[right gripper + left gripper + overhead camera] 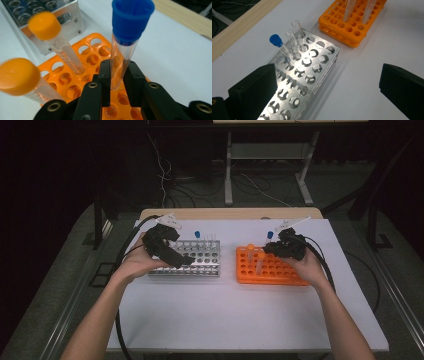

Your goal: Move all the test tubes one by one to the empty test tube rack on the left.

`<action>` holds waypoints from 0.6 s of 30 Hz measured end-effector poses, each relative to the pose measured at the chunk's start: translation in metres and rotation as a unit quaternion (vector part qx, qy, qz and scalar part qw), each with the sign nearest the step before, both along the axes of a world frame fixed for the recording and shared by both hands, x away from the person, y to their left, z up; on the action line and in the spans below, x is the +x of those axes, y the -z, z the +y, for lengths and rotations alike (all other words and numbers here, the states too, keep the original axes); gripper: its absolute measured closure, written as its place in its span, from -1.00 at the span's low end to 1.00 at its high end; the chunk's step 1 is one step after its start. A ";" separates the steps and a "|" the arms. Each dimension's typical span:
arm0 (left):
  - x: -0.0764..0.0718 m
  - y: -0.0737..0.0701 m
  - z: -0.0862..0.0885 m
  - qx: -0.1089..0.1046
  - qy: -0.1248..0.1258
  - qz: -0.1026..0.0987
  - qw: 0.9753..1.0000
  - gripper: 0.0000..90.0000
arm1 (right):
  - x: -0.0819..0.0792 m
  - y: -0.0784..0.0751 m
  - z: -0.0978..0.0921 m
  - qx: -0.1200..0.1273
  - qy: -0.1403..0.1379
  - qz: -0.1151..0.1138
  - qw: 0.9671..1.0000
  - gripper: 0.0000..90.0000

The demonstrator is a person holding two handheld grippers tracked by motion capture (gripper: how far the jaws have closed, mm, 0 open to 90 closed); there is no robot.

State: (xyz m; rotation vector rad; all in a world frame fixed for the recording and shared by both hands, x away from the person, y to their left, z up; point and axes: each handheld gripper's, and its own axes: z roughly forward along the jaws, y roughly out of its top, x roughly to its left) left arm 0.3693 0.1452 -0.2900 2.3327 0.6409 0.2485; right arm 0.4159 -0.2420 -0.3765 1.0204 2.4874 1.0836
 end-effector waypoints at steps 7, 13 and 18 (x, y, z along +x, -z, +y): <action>-0.001 -0.002 -0.004 0.001 0.007 0.000 1.000 -1.00 | -0.007 -0.027 -0.006 0.009 -0.007 -0.009 1.000 0.69; -0.003 -0.007 -0.007 0.004 0.012 -0.001 1.000 -1.00 | -0.017 -0.053 -0.004 0.006 -0.027 -0.013 1.000 0.69; -0.005 -0.011 -0.011 0.007 0.019 -0.003 1.000 -1.00 | -0.027 -0.075 0.002 0.007 -0.050 -0.022 0.999 0.69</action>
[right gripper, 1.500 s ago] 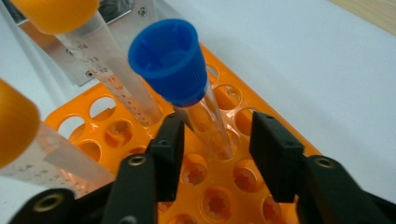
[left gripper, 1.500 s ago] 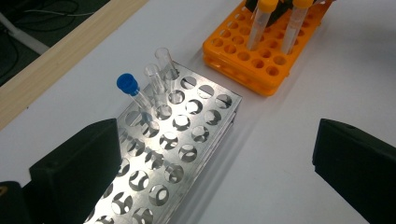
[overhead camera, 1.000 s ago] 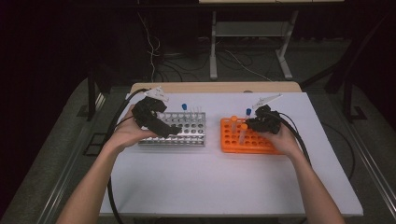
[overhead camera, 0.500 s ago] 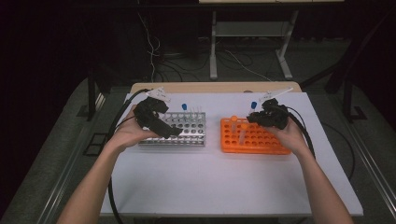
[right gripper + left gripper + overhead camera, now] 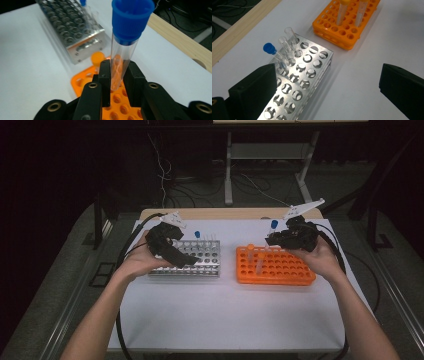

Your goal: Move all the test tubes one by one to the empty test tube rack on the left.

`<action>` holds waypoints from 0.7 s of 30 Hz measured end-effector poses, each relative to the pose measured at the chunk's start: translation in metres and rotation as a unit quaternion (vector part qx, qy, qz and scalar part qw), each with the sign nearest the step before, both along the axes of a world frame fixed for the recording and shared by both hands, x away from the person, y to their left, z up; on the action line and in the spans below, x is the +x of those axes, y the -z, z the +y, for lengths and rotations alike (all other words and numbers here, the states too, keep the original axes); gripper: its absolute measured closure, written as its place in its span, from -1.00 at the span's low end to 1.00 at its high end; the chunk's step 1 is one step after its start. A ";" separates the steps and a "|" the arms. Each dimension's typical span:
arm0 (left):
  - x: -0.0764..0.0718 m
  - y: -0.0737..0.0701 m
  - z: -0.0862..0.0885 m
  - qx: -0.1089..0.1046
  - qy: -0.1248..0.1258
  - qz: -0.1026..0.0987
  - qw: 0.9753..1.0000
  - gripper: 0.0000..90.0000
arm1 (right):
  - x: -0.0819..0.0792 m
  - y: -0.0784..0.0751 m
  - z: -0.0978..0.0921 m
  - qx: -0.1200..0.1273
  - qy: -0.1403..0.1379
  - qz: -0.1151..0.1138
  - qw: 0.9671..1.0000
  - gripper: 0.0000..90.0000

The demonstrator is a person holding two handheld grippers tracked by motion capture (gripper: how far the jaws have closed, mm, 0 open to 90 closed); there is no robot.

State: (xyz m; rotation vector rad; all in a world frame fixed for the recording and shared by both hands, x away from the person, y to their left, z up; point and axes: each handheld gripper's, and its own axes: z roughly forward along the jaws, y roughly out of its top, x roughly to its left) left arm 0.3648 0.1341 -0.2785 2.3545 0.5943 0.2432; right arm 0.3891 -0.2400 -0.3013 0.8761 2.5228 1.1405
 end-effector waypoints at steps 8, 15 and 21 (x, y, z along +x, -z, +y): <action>-0.003 -0.006 -0.006 0.001 0.012 -0.001 1.000 -0.99 | -0.013 -0.022 0.016 0.006 -0.038 0.001 0.999 0.69; -0.005 -0.010 -0.009 -0.001 0.022 -0.001 1.000 -0.97 | -0.021 -0.027 0.038 0.000 -0.079 0.005 0.997 0.69; -0.007 -0.011 -0.013 -0.001 0.031 0.000 1.000 -0.96 | -0.023 -0.022 0.059 -0.009 -0.106 0.014 0.994 0.69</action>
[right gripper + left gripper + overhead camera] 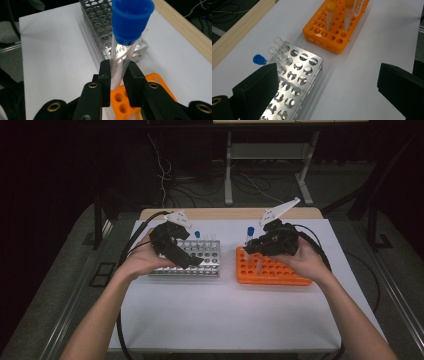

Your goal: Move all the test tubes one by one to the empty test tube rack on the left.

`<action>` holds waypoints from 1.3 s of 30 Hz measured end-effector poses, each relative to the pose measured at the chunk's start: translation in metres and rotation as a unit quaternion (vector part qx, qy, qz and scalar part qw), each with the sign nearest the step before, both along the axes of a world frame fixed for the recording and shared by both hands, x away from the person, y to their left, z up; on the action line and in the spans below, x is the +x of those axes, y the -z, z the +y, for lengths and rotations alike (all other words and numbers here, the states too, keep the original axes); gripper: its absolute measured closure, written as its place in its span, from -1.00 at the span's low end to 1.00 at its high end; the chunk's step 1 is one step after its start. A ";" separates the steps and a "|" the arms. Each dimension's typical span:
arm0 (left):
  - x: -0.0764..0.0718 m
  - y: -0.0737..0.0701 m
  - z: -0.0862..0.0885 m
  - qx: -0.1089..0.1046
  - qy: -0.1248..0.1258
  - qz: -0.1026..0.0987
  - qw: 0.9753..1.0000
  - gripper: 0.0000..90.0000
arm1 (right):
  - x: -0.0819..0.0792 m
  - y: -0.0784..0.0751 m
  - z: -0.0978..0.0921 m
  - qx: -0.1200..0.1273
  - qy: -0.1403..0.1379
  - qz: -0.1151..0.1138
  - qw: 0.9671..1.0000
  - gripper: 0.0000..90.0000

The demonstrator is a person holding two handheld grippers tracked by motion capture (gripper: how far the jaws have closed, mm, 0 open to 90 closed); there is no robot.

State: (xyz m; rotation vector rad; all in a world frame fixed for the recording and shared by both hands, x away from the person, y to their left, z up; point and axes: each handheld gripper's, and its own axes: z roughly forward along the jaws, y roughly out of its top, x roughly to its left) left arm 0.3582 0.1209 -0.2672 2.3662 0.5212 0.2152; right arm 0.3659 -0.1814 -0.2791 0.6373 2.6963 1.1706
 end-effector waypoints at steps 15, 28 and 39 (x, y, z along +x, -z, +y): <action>-0.003 0.003 -0.018 0.006 0.038 0.004 0.999 -0.88 | -0.005 0.028 0.045 -0.012 -0.055 0.019 0.998 0.69; -0.005 0.007 -0.042 0.020 0.083 0.013 0.996 -0.63 | -0.013 0.048 0.071 -0.026 -0.085 0.032 0.995 0.69; -0.004 0.011 -0.048 0.027 0.116 0.028 0.992 -0.26 | -0.024 0.051 0.085 -0.027 -0.113 0.028 0.993 0.69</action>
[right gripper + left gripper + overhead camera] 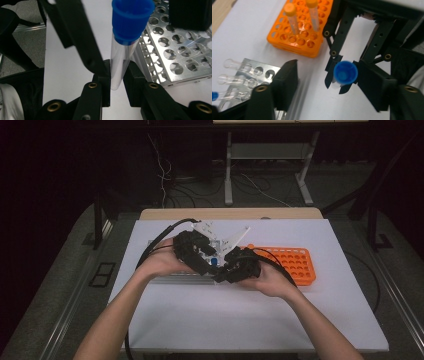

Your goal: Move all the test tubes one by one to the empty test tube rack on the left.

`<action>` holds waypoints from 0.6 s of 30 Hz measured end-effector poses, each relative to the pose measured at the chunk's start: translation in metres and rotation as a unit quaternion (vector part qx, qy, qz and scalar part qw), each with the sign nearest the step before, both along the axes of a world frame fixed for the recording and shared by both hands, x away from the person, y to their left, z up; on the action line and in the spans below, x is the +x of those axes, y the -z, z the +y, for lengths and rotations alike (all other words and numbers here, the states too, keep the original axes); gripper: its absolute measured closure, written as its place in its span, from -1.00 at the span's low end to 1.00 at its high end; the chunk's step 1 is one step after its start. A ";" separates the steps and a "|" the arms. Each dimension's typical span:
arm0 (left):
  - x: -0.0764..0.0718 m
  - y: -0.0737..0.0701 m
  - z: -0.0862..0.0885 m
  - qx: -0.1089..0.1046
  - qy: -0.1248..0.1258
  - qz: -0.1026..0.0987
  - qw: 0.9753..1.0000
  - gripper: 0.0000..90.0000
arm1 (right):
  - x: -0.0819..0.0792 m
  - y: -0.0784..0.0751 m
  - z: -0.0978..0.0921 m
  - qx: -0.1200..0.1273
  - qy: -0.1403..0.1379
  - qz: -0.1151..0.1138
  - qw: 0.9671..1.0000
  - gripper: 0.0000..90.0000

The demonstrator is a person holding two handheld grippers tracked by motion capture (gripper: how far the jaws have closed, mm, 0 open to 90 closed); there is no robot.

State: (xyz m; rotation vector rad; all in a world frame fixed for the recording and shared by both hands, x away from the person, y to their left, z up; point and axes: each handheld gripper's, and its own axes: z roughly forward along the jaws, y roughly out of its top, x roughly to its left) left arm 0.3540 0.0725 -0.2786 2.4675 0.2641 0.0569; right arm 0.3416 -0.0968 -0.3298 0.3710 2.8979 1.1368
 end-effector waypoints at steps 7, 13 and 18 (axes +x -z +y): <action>0.001 0.000 0.000 0.004 0.025 0.016 1.000 0.40 | -0.001 0.003 0.004 -0.006 -0.003 0.001 1.000 0.69; 0.002 0.002 0.000 0.011 0.033 0.029 0.999 0.62 | 0.000 0.006 0.004 -0.004 -0.002 0.002 1.000 0.68; 0.004 -0.001 0.001 0.014 0.026 0.024 0.999 0.63 | 0.000 0.006 0.003 -0.004 0.003 0.000 1.000 0.56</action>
